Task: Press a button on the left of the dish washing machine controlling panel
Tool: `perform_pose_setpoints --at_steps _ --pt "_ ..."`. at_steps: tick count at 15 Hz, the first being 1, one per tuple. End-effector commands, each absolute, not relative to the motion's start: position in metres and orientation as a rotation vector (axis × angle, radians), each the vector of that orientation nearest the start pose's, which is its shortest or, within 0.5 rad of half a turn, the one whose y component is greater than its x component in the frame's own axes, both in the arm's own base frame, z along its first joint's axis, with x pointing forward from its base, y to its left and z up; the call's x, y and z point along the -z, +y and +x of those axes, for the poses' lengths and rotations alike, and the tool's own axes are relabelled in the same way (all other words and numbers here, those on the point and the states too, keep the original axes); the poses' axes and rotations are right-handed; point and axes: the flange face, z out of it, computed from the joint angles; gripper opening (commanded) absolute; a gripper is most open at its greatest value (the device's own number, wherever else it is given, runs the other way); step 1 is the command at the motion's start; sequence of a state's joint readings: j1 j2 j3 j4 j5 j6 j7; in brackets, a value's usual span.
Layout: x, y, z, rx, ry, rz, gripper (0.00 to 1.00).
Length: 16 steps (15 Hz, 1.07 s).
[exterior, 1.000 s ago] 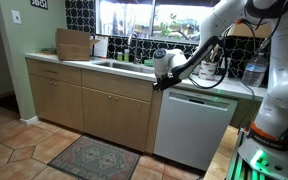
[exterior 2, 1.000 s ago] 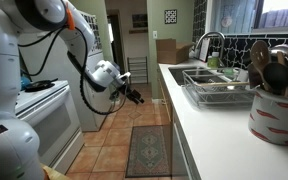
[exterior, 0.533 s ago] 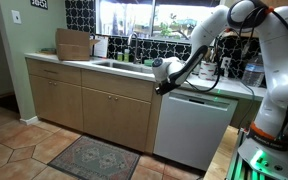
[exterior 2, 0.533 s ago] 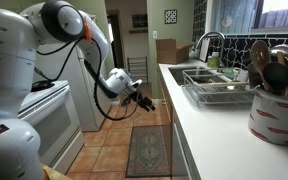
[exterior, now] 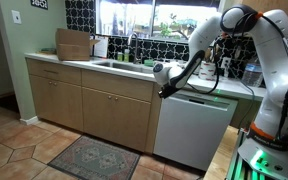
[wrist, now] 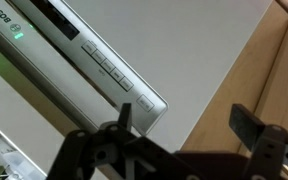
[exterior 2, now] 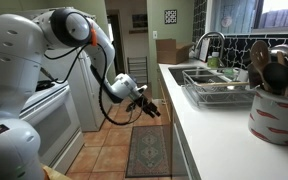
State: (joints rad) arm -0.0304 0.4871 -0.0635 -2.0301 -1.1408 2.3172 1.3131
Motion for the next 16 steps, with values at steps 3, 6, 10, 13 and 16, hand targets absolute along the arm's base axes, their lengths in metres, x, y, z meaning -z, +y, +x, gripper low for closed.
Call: perform_pose_setpoints --at_steps 3,6,10,13,16 --pt "-0.197 -0.071 0.583 -0.366 -0.571 2.315 1.0" --pt "-0.187 -0.085 0.583 -0.384 -0.499 2.306 1.0" --pt "-0.176 -0.106 0.58 -0.399 -0.449 2.297 0.75" --pt "-0.166 -0.118 0.576 -0.393 -0.395 2.281 0.57" --pt "-0.158 -0.127 0.573 -0.384 -0.351 2.27 0.35"
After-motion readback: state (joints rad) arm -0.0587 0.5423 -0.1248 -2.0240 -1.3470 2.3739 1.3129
